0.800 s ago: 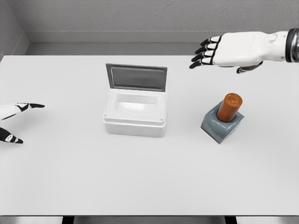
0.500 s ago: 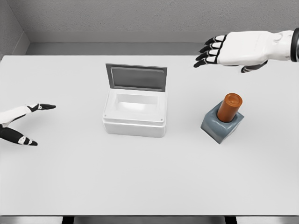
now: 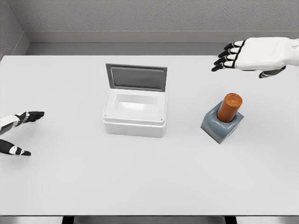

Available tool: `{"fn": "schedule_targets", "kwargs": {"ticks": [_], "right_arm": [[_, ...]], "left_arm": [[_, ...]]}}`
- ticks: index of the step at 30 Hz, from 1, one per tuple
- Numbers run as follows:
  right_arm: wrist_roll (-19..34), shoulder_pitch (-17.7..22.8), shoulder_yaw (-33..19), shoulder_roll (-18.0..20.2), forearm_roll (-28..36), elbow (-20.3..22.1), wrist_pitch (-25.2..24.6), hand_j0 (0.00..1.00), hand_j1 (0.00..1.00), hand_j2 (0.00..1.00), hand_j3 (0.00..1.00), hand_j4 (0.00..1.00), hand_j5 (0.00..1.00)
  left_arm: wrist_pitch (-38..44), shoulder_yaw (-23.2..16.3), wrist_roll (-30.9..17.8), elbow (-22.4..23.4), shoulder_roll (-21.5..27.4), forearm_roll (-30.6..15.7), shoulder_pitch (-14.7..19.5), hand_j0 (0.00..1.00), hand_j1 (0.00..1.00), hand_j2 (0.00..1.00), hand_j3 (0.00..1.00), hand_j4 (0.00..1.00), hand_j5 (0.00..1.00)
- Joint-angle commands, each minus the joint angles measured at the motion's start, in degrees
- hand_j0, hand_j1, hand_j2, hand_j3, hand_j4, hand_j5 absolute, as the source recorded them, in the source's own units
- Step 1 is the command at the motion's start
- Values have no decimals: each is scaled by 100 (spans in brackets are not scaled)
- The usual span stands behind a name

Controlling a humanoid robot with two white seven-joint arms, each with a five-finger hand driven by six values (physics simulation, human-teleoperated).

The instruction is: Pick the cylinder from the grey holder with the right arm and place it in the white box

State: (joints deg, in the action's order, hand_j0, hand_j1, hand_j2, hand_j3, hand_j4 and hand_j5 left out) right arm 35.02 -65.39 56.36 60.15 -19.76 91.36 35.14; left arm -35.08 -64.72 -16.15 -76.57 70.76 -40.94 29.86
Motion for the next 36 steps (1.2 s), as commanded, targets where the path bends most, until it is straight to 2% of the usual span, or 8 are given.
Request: {"fn": "schedule_targets", "kwargs": {"ticks": [1, 3, 6, 7, 9, 10, 15, 36], "right_arm": [[-2, 0, -2, 67, 16, 14, -14, 100, 100, 100, 100, 100, 100], [-2, 26, -2, 128, 16, 31, -14, 100, 100, 100, 100, 100, 100], [-2, 35, 77, 234, 16, 58, -14, 100, 100, 100, 100, 100, 100], [-2, 35, 94, 234, 16, 58, -14, 100, 100, 100, 100, 100, 100], [-2, 79, 226, 243, 16, 198, -14, 100, 100, 100, 100, 100, 100], [-2, 114, 235, 322, 16, 268, -14, 100, 100, 100, 100, 100, 100], [-2, 141, 393, 366, 16, 436, -14, 100, 100, 100, 100, 100, 100], [-2, 202, 832, 278, 16, 445, -14, 100, 100, 100, 100, 100, 100]], "left_arm": [[8, 504, -169, -95, -510, -564, 28, 99, 99, 99, 99, 99, 99], [730, 882, -1540, -33, -774, -1135, 125, 100, 100, 100, 100, 100, 100], [704, 918, -1885, 37, -774, -1223, 143, 100, 100, 100, 100, 100, 100], [704, 926, -1885, 142, -809, -1338, 151, 100, 100, 100, 100, 100, 100], [730, 1348, -1885, 862, -1441, -1347, 134, 100, 100, 100, 100, 100, 100], [739, 1559, -1885, 1065, -1618, -1347, 134, 100, 100, 100, 100, 100, 100], [739, 1577, -1885, 1162, -1653, -1311, 134, 100, 100, 100, 100, 100, 100], [757, 1586, -1885, 1320, -1653, -1355, 134, 100, 100, 100, 100, 100, 100]]}}
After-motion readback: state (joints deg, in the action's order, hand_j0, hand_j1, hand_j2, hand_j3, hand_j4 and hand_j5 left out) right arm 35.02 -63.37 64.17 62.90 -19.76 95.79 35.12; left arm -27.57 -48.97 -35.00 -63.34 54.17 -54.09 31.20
